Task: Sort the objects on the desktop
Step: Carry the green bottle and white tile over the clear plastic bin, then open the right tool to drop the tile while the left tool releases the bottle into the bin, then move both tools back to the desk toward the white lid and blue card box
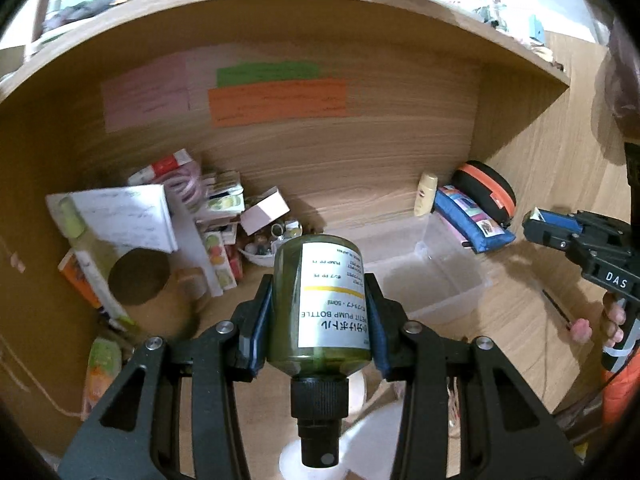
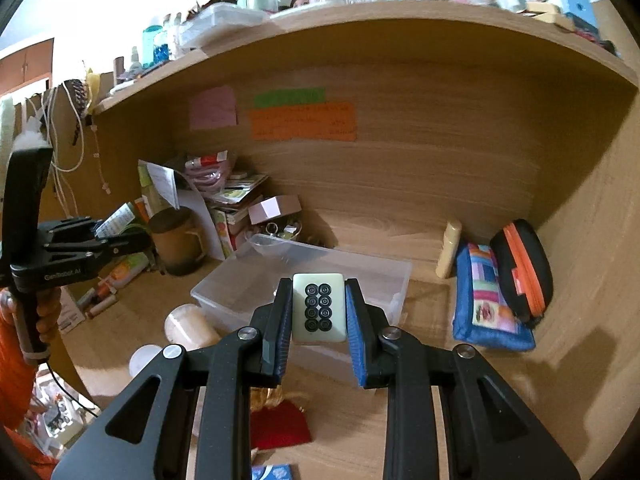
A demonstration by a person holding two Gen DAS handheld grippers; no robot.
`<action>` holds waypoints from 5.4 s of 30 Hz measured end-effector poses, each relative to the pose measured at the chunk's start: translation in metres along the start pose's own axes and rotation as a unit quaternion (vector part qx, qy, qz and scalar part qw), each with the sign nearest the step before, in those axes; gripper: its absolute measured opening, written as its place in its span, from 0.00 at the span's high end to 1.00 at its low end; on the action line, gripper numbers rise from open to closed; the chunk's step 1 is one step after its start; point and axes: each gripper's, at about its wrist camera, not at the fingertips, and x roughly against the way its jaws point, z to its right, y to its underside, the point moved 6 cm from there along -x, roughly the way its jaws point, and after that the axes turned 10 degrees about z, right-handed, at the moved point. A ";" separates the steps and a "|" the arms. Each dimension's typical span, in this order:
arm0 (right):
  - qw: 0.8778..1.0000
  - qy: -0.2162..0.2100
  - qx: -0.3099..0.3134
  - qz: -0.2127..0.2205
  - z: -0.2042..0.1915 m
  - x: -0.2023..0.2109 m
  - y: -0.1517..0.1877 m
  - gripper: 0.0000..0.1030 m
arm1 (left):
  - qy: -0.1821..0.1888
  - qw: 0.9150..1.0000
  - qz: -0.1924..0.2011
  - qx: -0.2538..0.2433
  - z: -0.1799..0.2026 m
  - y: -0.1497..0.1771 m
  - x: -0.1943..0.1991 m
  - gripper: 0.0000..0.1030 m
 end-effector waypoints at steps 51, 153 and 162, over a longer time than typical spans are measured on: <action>0.983 -0.031 0.032 -0.178 0.011 -0.177 0.069 0.76 | 0.027 0.976 -0.208 -0.062 0.020 0.050 -0.204 0.60; 0.991 0.053 0.067 -0.106 -0.059 0.015 0.197 0.19 | -0.039 0.989 -0.137 0.035 -0.018 0.196 -0.007 0.11; 0.994 0.002 0.046 -0.099 -0.062 0.009 0.197 0.42 | -0.031 0.991 -0.129 0.030 -0.012 0.190 -0.011 0.35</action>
